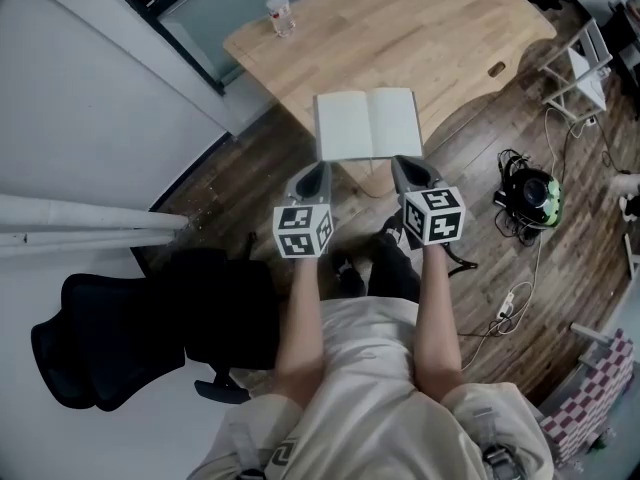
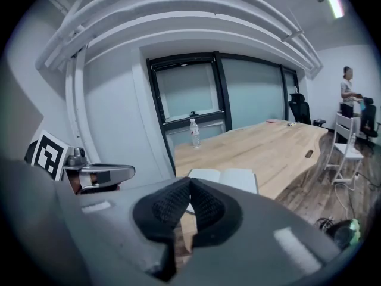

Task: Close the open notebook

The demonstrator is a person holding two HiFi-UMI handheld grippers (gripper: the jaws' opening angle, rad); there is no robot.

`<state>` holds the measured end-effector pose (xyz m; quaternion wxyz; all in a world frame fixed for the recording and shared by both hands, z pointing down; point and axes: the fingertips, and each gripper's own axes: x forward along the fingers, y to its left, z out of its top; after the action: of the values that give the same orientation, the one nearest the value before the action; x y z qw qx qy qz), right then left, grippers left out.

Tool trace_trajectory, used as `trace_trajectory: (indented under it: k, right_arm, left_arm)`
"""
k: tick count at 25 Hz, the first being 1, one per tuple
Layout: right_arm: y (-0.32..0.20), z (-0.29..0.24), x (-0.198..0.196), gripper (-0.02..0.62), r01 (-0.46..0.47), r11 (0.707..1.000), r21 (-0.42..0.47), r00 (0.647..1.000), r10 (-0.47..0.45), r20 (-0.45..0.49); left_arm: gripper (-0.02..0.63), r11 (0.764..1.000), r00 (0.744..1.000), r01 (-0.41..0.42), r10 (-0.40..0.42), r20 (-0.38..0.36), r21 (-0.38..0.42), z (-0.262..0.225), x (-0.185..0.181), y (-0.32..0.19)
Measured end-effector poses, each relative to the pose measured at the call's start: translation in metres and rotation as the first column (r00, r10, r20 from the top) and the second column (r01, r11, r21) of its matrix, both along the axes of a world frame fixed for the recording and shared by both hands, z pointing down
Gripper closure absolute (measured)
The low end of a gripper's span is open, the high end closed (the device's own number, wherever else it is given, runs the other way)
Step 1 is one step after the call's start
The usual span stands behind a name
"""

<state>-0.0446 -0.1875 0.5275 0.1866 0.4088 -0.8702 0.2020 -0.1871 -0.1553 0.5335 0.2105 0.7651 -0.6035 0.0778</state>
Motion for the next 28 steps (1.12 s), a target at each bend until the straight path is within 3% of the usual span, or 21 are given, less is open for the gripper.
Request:
trace_trajectory:
  k: [9, 18, 28]
  right_arm:
    - [-0.049, 0.030, -0.008, 0.595, 0.026, 0.999, -0.039, 0.999, -0.027, -0.036]
    - [-0.086, 0.098, -0.032, 0.595, 0.133, 0.974, -0.186, 0.986, -0.148, -0.074]
    - [-0.098, 0.189, -0.032, 0.595, 0.199, 0.916, -0.349, 0.937, -0.282, -0.208]
  left_arm:
    - [0.598, 0.993, 0.997, 0.065, -0.069, -0.038, -0.096, 0.046, -0.018, -0.029]
    - [0.598, 0.970, 0.986, 0.139, -0.154, -0.060, -0.200, 0.089, -0.034, -0.066]
    - [0.598, 0.911, 0.969, 0.193, -0.234, -0.073, -0.365, 0.167, -0.041, -0.080]
